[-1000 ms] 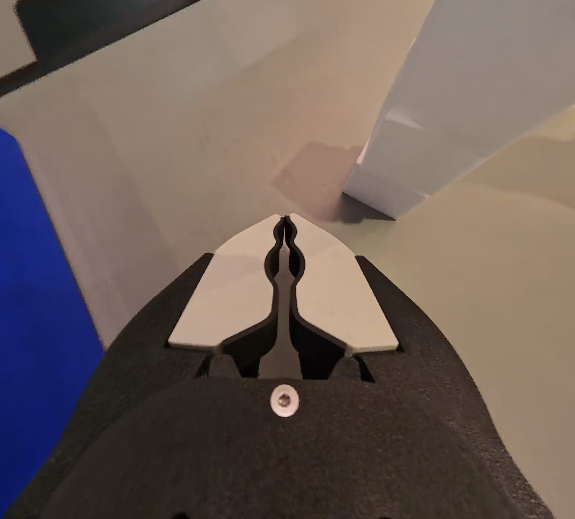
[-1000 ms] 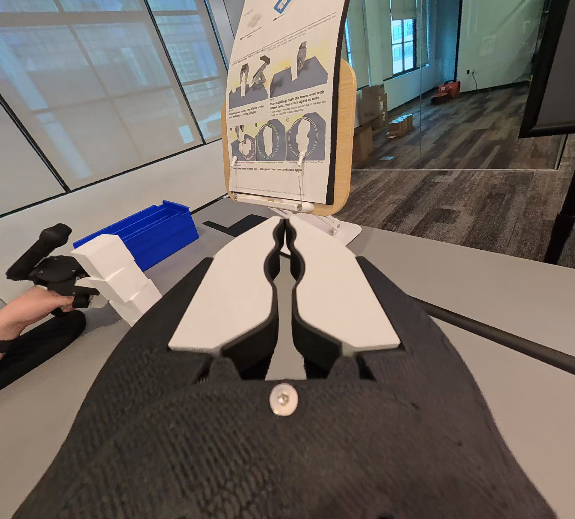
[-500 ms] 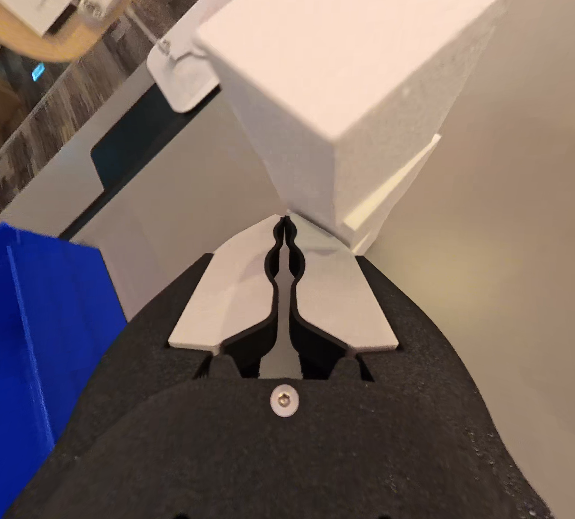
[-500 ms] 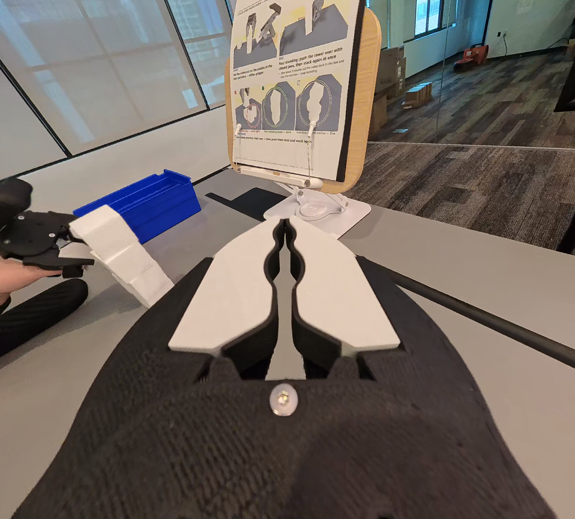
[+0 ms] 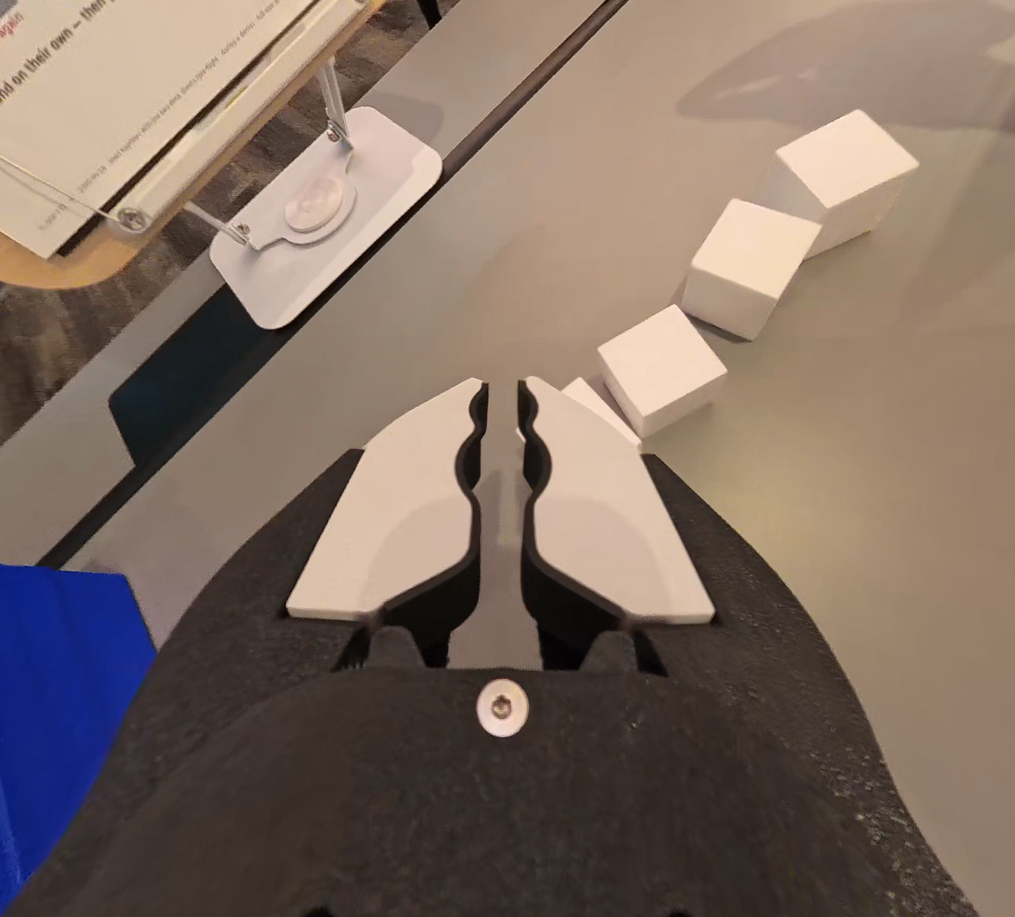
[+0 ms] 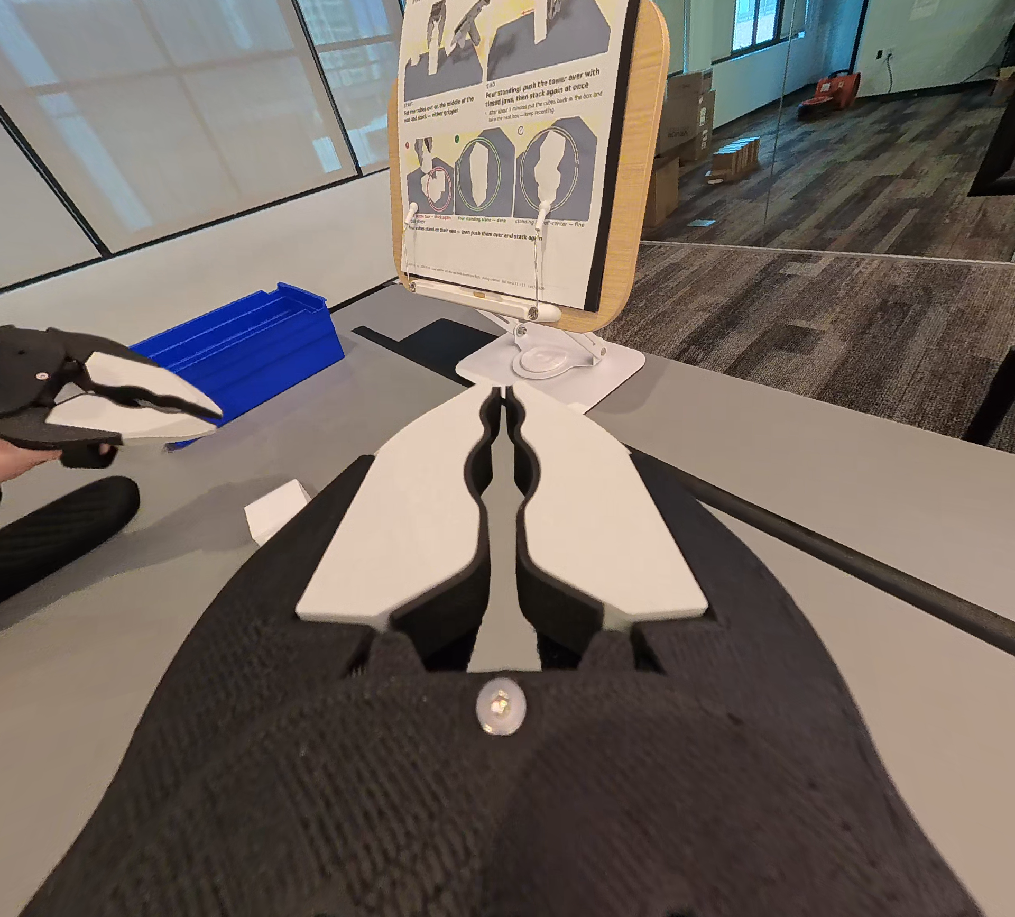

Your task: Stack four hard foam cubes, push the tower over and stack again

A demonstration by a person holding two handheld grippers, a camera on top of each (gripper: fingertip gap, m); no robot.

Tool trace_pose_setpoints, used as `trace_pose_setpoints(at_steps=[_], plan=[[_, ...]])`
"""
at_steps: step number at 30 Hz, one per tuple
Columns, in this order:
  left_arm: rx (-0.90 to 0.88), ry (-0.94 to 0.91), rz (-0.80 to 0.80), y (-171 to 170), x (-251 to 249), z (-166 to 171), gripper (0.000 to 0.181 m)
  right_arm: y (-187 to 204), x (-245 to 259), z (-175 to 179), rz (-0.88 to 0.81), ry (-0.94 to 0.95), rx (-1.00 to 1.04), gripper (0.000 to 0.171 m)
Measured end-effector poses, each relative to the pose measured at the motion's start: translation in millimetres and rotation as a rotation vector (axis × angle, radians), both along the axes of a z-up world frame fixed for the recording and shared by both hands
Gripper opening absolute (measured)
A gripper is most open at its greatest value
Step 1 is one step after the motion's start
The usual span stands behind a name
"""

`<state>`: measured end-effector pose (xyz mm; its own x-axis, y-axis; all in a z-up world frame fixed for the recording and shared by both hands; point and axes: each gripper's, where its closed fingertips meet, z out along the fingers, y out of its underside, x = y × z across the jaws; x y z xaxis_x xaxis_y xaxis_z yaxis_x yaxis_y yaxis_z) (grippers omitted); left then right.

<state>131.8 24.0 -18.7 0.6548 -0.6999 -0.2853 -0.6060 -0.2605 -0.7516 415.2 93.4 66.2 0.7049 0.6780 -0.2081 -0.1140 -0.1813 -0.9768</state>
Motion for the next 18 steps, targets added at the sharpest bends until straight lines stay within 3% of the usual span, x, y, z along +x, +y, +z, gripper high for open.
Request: trace_pose_setpoints(at_steps=[6,10,13,16,18], plan=[[-0.043,-0.144,-0.092,-3.9,-18.6,6.8,0.026,-0.7,-3.1,-6.2,0.015,-0.046,-0.026,0.004],[0.0,-0.401,-0.231,-5.8,-12.9,42.6,0.038,2.7,1.2,10.5,-0.066,-0.036,0.07,0.009],[0.063,-0.533,-0.305,-5.1,-16.9,74.4,0.043,-14.5,-10.3,37.7,0.021,0.039,0.176,0.009],[0.127,-0.52,-0.366,-1.3,-21.7,81.8,0.056,-23.9,-18.0,42.2,0.059,-0.015,0.212,0.012],[0.117,-0.458,-0.394,2.9,-21.4,70.0,0.06,-24.5,-22.7,33.2,0.07,-0.099,0.203,0.018]])
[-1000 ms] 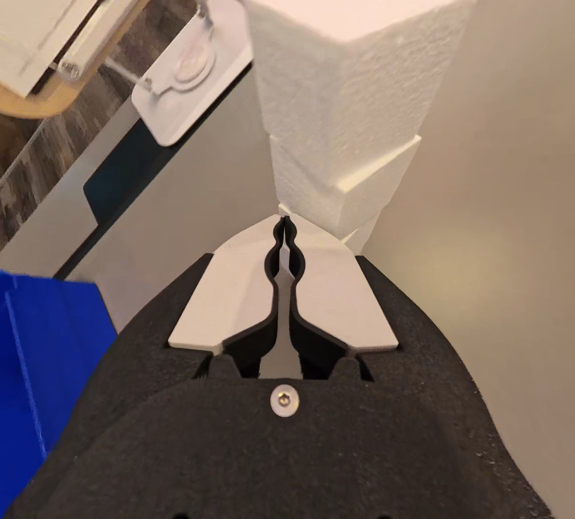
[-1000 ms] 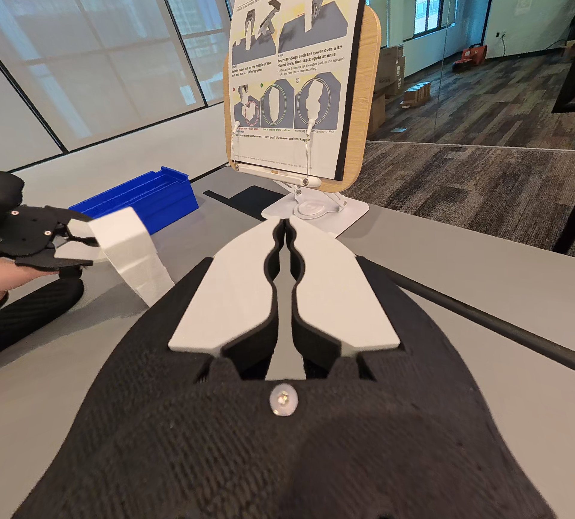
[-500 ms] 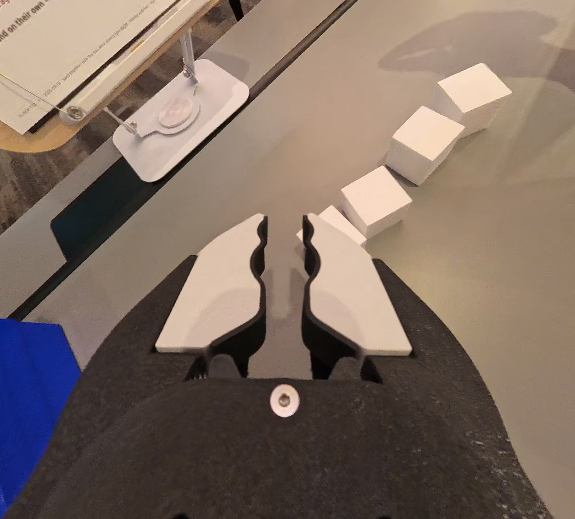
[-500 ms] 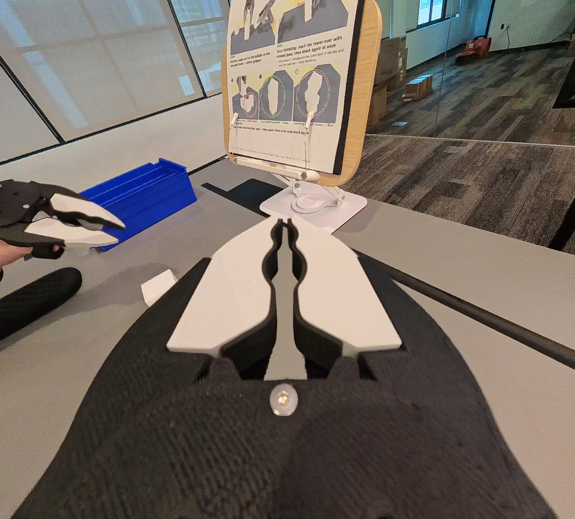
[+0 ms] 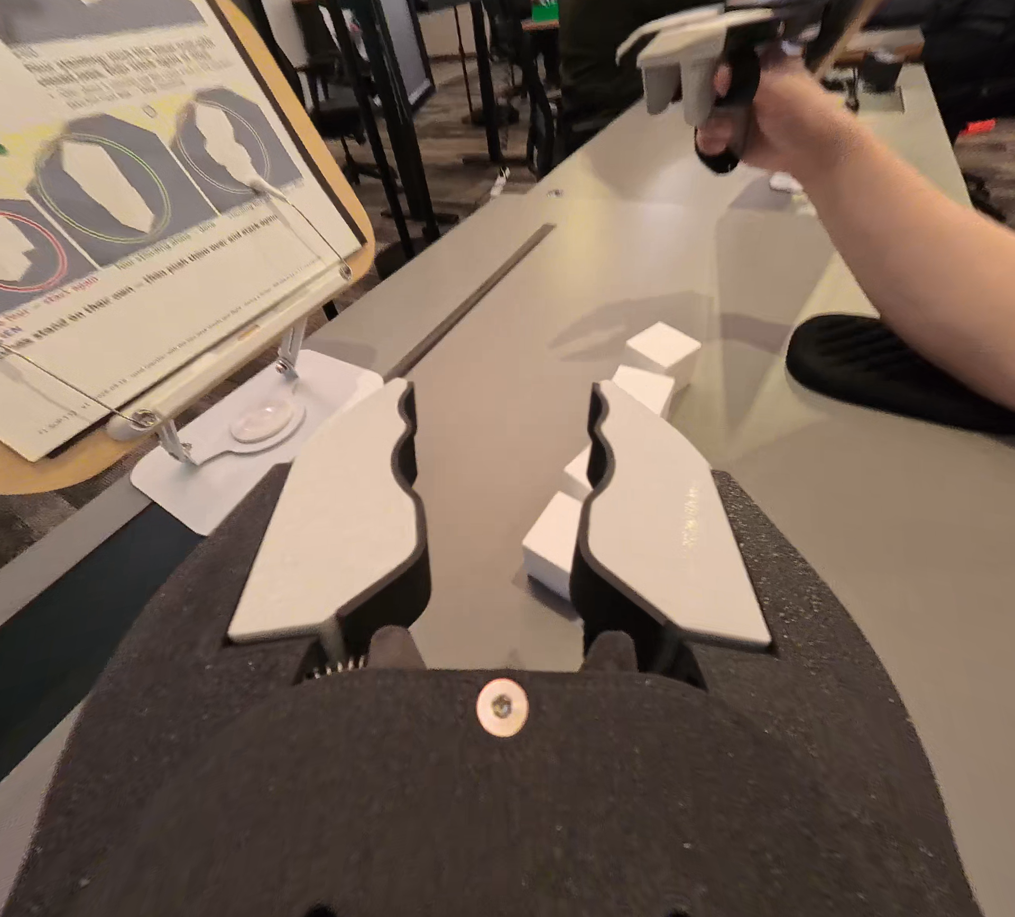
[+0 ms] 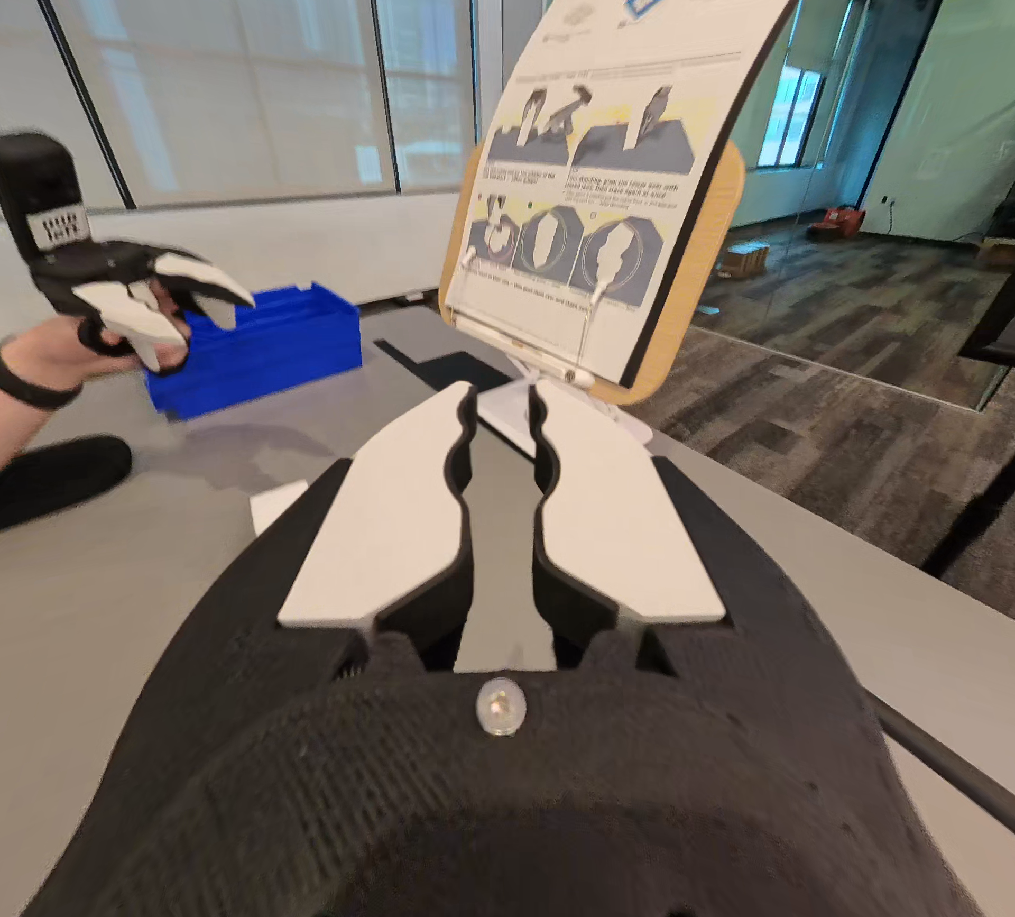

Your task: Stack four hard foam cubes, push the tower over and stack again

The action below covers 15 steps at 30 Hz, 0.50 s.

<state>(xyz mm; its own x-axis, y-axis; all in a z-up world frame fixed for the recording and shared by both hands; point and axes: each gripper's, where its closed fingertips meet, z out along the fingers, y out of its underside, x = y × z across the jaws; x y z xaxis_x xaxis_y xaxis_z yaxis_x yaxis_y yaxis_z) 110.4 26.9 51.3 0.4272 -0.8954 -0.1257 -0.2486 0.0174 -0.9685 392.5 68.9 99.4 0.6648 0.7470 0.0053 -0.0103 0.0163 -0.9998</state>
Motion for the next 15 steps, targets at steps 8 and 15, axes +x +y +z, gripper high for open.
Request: trace_pose_setpoints(at_steps=[8,15], plan=[[-0.118,0.115,-0.17,-6.8,20.8,-88.8,0.082,13.5,-12.6,-53.5,-0.025,-0.235,-0.094,0.043],[-0.127,0.155,-0.252,-7.7,28.9,-126.0,0.084,14.3,-10.4,-66.6,0.002,-0.208,-0.156,0.044]])
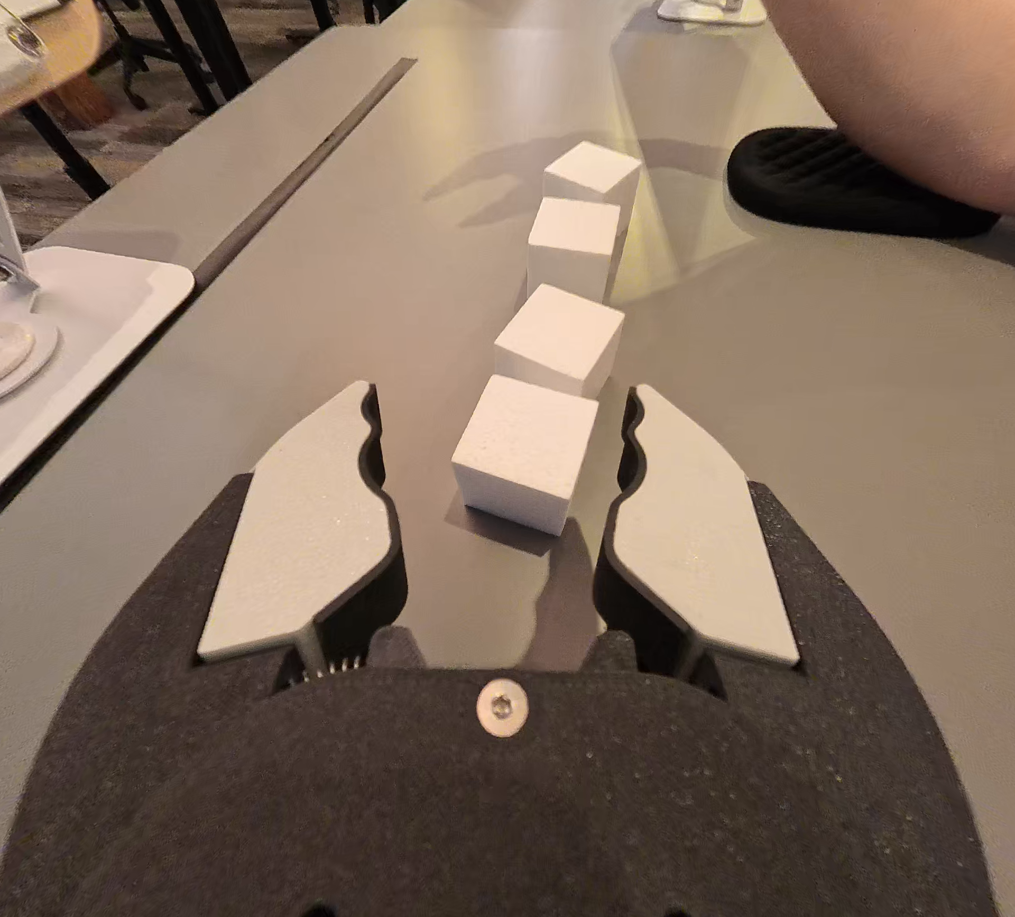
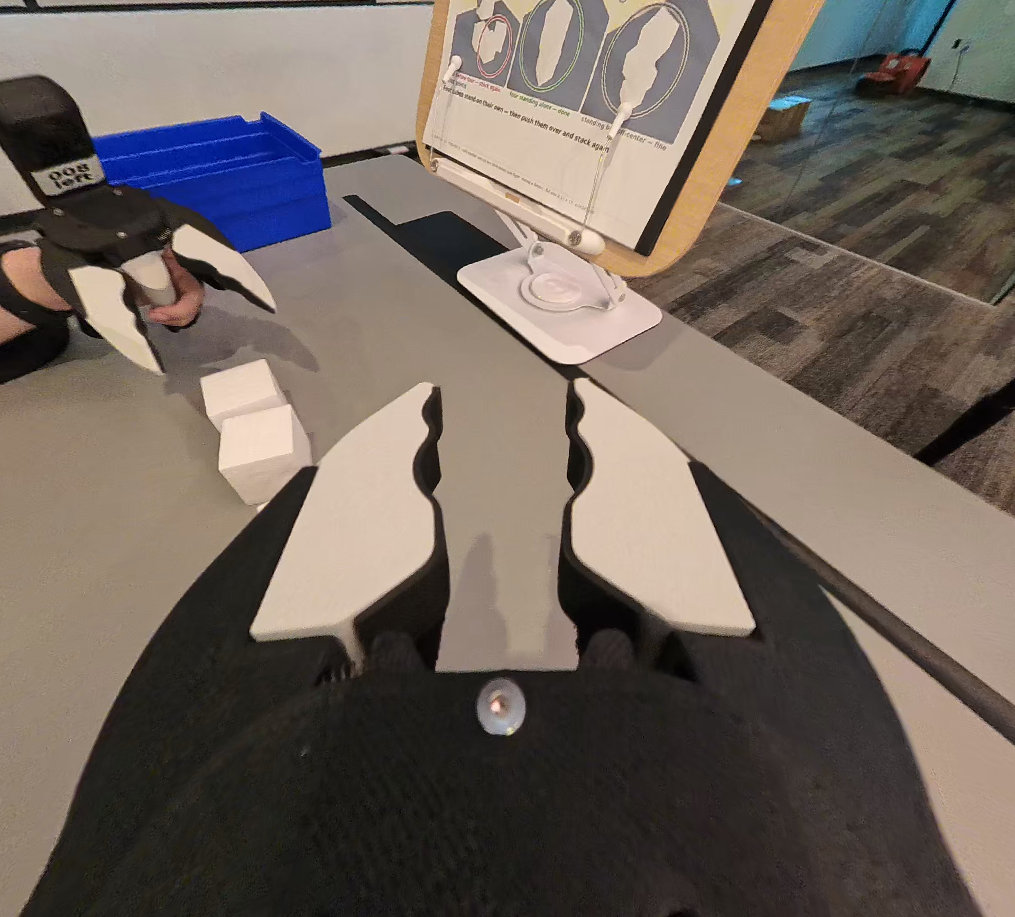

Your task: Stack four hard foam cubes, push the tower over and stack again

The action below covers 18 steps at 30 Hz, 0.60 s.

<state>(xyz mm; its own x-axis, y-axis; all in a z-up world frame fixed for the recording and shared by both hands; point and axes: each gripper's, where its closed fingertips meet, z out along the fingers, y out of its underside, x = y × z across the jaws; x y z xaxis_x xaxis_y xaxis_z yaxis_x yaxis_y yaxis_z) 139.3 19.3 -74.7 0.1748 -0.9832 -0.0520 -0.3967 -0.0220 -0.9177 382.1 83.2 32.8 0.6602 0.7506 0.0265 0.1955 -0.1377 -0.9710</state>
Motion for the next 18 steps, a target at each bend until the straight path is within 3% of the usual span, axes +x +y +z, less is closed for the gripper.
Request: trace_pose_setpoints(at_steps=[18], plan=[[0.049,0.181,-0.096,-0.7,7.5,-42.7,0.084,5.2,9.7,-15.5,-0.01,0.018,-0.06,0.045]])
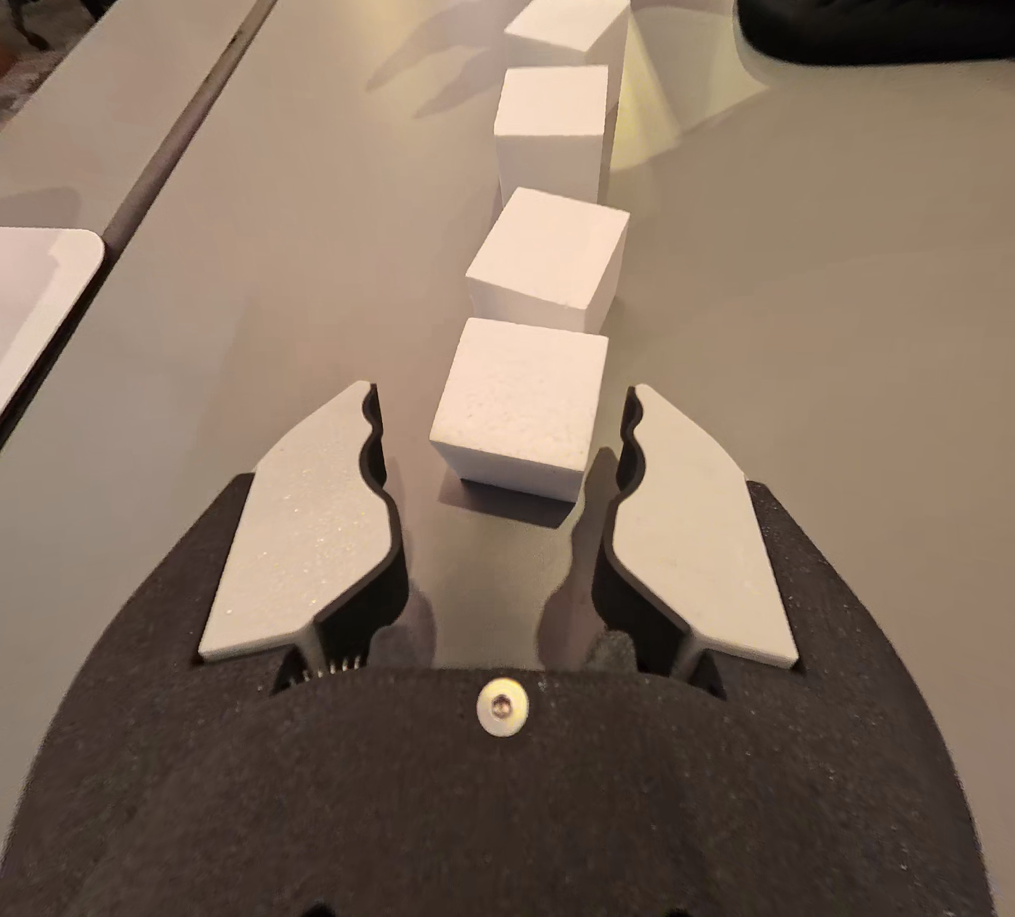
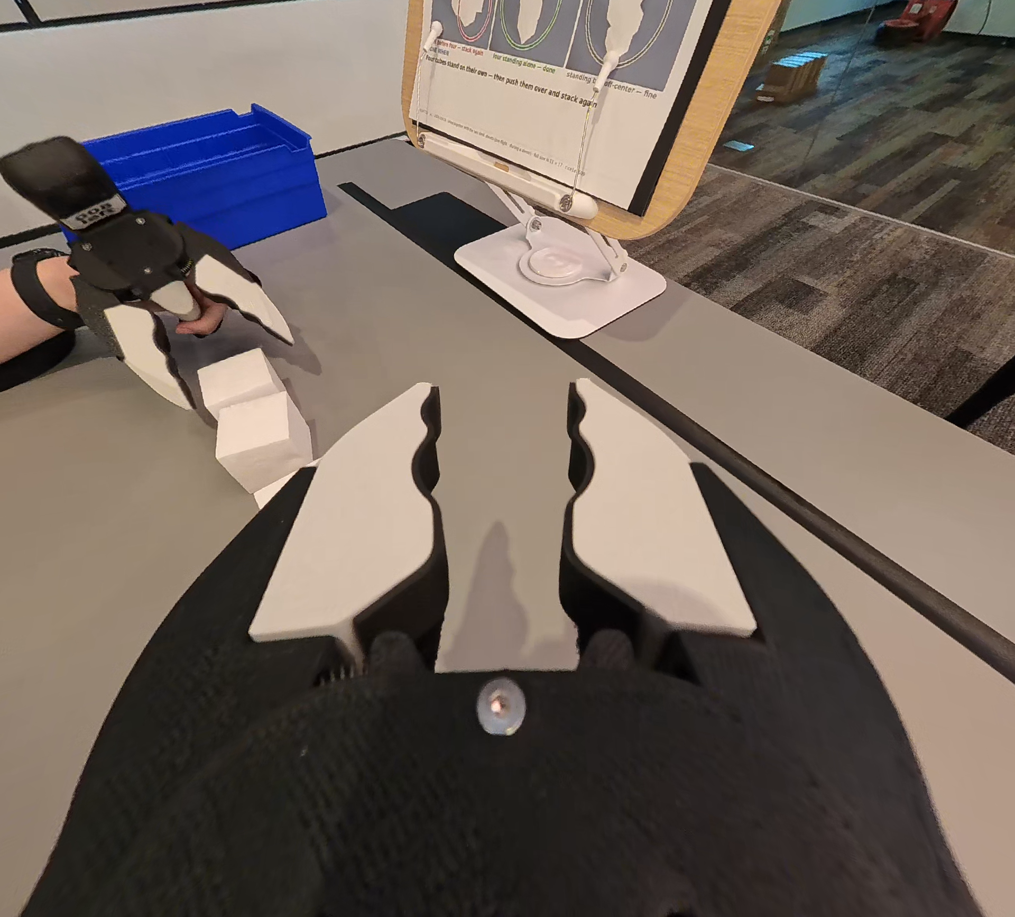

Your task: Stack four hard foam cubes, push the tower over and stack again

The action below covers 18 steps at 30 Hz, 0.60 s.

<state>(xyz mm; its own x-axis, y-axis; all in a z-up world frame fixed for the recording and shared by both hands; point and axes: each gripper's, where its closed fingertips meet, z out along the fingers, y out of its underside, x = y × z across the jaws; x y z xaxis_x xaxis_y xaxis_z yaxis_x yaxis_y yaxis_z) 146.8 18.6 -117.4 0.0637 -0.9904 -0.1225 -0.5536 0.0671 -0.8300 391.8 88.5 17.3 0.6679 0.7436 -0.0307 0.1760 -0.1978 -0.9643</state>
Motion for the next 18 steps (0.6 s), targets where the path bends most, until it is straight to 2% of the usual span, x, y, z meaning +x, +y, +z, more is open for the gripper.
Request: trace_pose_setpoints(at_steps=[11,15,18], plan=[[-0.024,0.102,0.03,6.7,-8.4,-20.9,0.062,0.5,3.6,-2.2,-0.007,-0.013,-0.002,0.045],[-0.047,0.096,0.036,7.7,-10.6,-17.2,0.062,0.8,6.7,-2.5,-0.01,-0.002,-0.006,0.045],[-0.033,0.064,0.054,10.7,-16.7,-0.1,0.062,0.9,9.2,-2.8,-0.014,0.001,-0.009,0.045]])
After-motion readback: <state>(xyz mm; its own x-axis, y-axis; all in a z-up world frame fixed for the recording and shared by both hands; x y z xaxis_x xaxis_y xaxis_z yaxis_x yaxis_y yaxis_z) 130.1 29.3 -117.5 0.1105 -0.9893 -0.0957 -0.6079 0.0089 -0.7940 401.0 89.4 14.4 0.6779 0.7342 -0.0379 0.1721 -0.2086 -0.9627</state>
